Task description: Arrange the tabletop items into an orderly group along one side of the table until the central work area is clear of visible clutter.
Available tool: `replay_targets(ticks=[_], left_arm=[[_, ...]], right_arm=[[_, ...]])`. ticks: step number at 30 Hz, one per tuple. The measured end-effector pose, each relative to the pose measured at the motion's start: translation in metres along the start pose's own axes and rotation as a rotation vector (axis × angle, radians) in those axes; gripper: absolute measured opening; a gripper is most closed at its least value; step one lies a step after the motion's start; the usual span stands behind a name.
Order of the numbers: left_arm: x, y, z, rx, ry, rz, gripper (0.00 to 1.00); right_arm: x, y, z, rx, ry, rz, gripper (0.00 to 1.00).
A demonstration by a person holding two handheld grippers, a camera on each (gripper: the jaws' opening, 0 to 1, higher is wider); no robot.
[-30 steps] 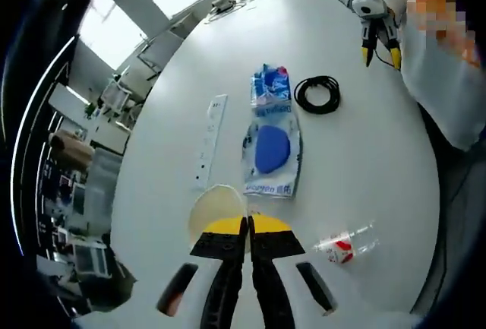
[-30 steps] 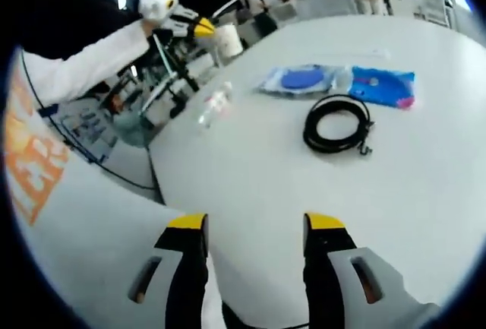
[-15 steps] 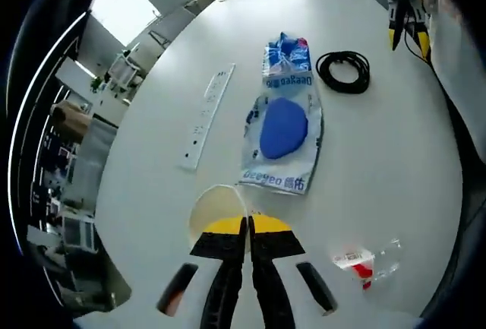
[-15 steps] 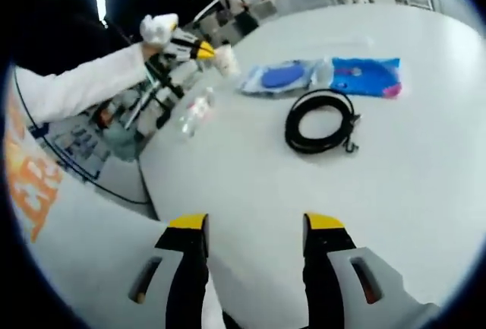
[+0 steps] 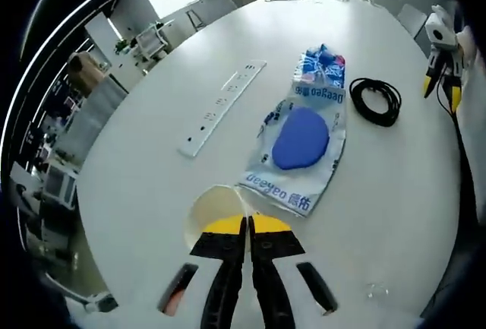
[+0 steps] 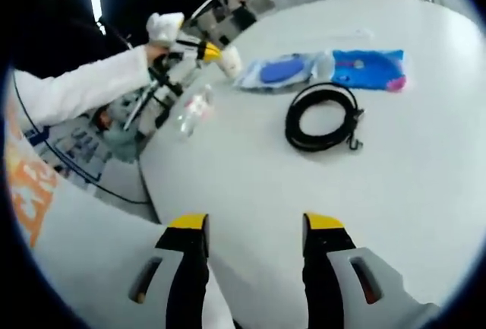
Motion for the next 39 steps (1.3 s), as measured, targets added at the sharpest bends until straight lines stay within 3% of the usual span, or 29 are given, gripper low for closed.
replay_targets(ticks=[32, 36, 39], left_arm=[[0.002, -0.004, 0.012, -0.128, 0.019, 0.016, 0.00], [0.000, -0.002, 0.011, -0.153, 0.041, 0.033, 0.11], [-0.003, -0.001, 0.011, -0.169, 0.046, 0.048, 0.15]], right_arm=[[-0.003, -0.007, 0.012, 0.063, -0.017, 0.026, 0.48], [-0.004, -0.008, 0.012, 0.066, -0.017, 0.029, 0.48], [-0.004, -0.008, 0.014, 0.071, -0.019, 0.034, 0.48]])
Point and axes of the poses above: the point that each gripper's makers call its tool centre point, and the gripper's own axes: x roughly forward along the fingers, z roughly to its right, y roughly out of its top, the point moved 6 cm from there along -x, roughly backward along the fingers, and after that the axes turned 3 degrees about -x, right-handed, at the moved point
